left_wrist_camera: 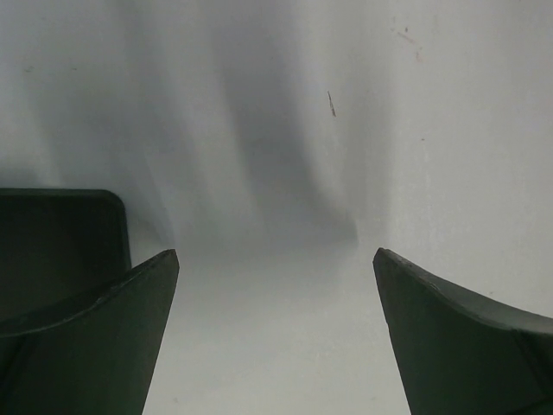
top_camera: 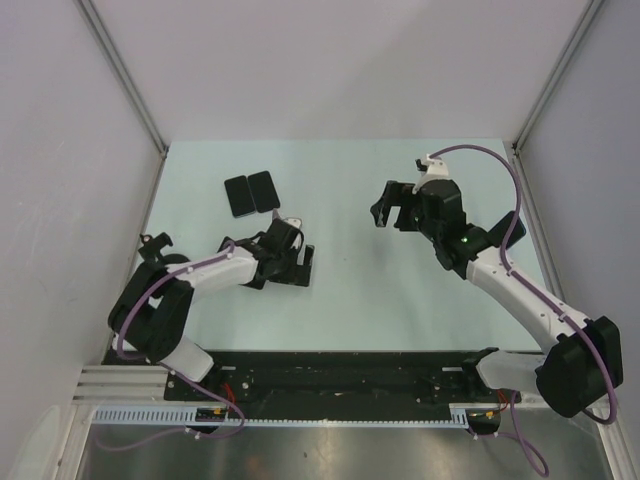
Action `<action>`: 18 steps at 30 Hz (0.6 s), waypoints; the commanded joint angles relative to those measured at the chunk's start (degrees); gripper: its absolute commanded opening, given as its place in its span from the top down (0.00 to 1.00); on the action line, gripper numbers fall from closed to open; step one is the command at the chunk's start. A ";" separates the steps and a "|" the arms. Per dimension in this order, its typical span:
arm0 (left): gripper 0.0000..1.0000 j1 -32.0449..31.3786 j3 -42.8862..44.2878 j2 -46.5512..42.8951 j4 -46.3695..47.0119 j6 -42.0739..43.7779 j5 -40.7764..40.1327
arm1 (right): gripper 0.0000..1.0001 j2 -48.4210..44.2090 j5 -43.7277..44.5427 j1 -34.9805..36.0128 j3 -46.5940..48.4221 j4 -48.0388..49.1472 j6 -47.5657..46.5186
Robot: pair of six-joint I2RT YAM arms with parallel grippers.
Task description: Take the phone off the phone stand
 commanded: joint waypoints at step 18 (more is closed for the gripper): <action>0.00 13.80 -1.82 -0.34 1.79 4.31 2.71 | 0.00 -1.94 0.63 -5.15 -0.61 2.43 -0.66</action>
